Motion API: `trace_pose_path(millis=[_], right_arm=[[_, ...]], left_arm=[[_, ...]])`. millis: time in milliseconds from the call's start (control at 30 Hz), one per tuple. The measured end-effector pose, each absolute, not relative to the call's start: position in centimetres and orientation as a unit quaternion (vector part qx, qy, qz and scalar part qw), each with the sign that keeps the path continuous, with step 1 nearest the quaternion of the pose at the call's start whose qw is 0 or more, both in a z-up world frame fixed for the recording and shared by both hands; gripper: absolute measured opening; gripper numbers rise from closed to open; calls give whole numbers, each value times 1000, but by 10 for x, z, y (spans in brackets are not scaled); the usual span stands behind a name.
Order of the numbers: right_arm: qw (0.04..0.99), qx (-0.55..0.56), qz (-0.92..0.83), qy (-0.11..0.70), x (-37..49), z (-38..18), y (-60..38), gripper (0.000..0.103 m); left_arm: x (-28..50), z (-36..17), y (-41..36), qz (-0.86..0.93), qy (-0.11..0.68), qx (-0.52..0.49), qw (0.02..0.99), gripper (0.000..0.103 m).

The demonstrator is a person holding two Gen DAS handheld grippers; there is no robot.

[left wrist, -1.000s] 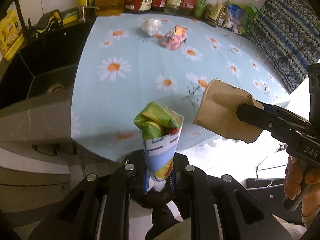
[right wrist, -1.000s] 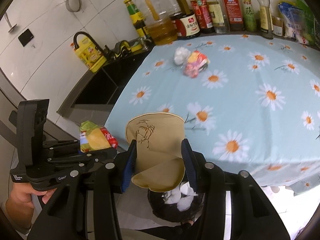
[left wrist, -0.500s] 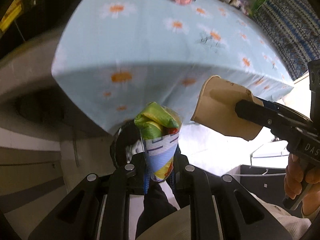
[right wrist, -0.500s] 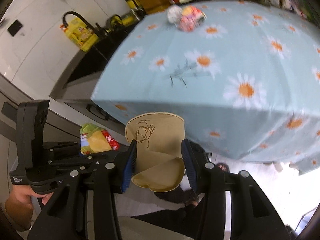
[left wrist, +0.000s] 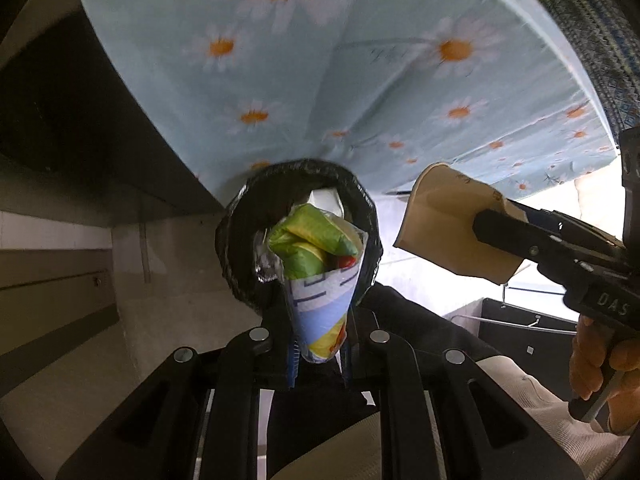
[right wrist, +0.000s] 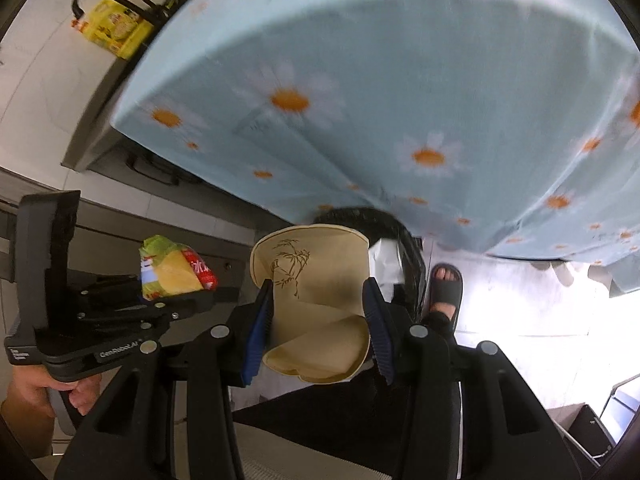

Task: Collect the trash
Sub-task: 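Open the left tool over the bin while the right tool drops the sleeve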

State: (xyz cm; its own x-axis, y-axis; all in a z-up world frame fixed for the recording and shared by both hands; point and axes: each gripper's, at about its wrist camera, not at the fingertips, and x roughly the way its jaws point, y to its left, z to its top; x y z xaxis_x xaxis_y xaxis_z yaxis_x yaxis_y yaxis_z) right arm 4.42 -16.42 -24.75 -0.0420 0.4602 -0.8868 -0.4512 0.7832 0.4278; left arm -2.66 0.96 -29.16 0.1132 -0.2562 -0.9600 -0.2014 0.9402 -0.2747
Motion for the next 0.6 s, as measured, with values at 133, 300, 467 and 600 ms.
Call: trace_pose_path(millis=[133,300,467,600], right_arm=[[680,3,322,659,44,-269,-160,45],[669,1,314,674,43,-290,-158,45],[660,4,307,686,45,-303,-154,45],[655,9,300,693,46,-309,-155,46]], left_arm=[[-28,-308,14,-12,677,-183,713,14],[-29,-326,15,-10,688,-189,701,15],[-26,-344,15,-9,701,-189,688,15],[-22,-353,14,-6,706,-185,684,17]])
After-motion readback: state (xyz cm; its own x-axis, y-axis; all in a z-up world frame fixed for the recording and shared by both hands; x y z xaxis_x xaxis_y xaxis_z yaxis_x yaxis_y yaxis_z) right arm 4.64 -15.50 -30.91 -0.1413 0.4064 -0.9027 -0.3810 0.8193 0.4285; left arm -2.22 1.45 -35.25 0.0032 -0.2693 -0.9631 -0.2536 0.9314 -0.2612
